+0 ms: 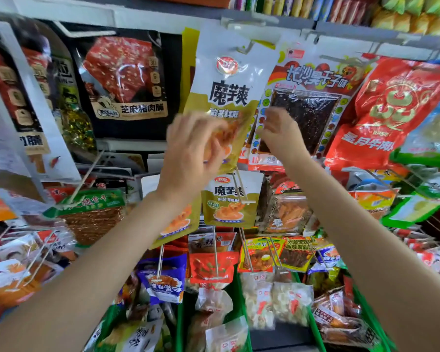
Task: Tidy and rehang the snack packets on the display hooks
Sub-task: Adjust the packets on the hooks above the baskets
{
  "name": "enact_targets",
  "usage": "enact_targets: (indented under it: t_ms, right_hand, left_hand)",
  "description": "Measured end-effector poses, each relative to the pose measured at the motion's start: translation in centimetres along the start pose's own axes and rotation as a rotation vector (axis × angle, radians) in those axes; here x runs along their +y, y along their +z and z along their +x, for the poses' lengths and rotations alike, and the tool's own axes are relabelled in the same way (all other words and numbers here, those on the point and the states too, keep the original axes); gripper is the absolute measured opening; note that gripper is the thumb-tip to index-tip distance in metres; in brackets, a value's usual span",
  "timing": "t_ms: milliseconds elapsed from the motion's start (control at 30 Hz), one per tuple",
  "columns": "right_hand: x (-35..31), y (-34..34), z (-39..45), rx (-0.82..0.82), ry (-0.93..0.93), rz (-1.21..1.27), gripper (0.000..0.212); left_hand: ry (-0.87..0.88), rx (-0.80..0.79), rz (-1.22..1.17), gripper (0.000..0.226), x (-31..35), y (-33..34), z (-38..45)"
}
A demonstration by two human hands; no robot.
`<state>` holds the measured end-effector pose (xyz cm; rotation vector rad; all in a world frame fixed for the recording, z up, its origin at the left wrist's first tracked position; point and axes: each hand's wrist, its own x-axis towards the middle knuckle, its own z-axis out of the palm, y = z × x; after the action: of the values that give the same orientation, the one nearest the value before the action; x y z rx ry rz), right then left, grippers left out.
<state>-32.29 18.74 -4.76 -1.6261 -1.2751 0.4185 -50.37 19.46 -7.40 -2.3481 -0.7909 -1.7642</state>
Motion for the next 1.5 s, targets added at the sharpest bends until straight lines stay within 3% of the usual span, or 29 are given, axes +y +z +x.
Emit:
enact_targets:
  t_ms: [100,200,267,400,467,600,733,867,933,1000,1100,1133,1200,1267,1367,1500]
  right_hand:
    - [-2.8,0.7,2.6,-0.035,0.084,0.155,0.063]
    - [-3.5,0.6,3.7,-0.098,0.143,0.258,0.042]
    - [-3.7,0.1,3.1,-0.087,0.132,0.334,0.009]
    - [-4.8,-1.5,1.3,0.062,0.133,0.648,0.013]
    - [-5.5,-2.4,-0.1,-0.013,0.076,0.793,0.003]
    - [-6.5,-4.0,-2.7,-0.087,0.029,0.882,0.028]
    - [-6.0,-5.0,-4.9,-0.234,0.033,0.725,0.024]
    - [-3.0,-5.0,-6.6,-0.398,0.138,0.575,0.014]
    - [-0.7,-5.0,-7.4,-0.476,0.23,0.548,0.017]
    - [1.8,-5.1,-8.0,-0.613,0.299,0.348,0.027]
    - [5.0,-4.7,-8.9,-0.798,0.328,-0.188,0.029]
    - [5.8,-4.3,-9.0,-0.81,0.307,-0.333,0.024]
    - [7.1,-3.4,-9.2,-0.804,0.234,-0.518,0.015]
    - [7.8,-2.4,-9.0,-0.763,0.171,-0.615,0.027]
    - [8.8,-1.4,-8.6,-0.658,0.114,-0.562,0.051]
    - [8.6,-0.8,-7.8,-0.527,0.072,-0.453,0.047]
  left_hand:
    - [-0.279,0.048,0.009,0.041,-0.4,-0.6,2.6]
    - [-0.509,-0.069,-0.018,0.029,-1.6,-1.0,4.0]
    - [-0.432,-0.136,0.169,0.024,-2.2,-1.4,4.3]
    - [-0.375,-0.106,-0.129,0.032,-1.8,-3.1,4.1]
    - [-0.426,-0.094,-0.35,0.034,-1.2,-4.3,4.2]
    - [-0.494,-0.16,-0.59,0.034,0.7,-6.0,3.6]
    - [-0.487,-0.265,-0.713,0.017,1.8,-6.8,2.6]
    - [-0.743,-0.398,-0.771,0.019,1.4,-5.9,1.3]
    - [-0.856,-0.648,-0.772,0.025,0.7,-5.3,-0.2]
    - [-0.873,-0.941,-0.68,0.021,0.1,-4.7,-2.1]
    - [-0.657,-1.305,-0.44,0.008,0.2,-3.2,-4.9]
    - [-0.59,-1.36,-0.395,0.02,0.0,-2.3,-5.8]
    - [-0.534,-1.375,-0.27,0.034,-0.1,-0.6,-6.9]
    - [-0.49,-1.347,-0.181,0.039,-0.2,0.7,-7.1]
    - [-0.464,-1.298,-0.102,0.043,-0.6,1.9,-6.9]
    - [-0.529,-1.174,-0.119,0.044,-1.5,2.5,-6.6]
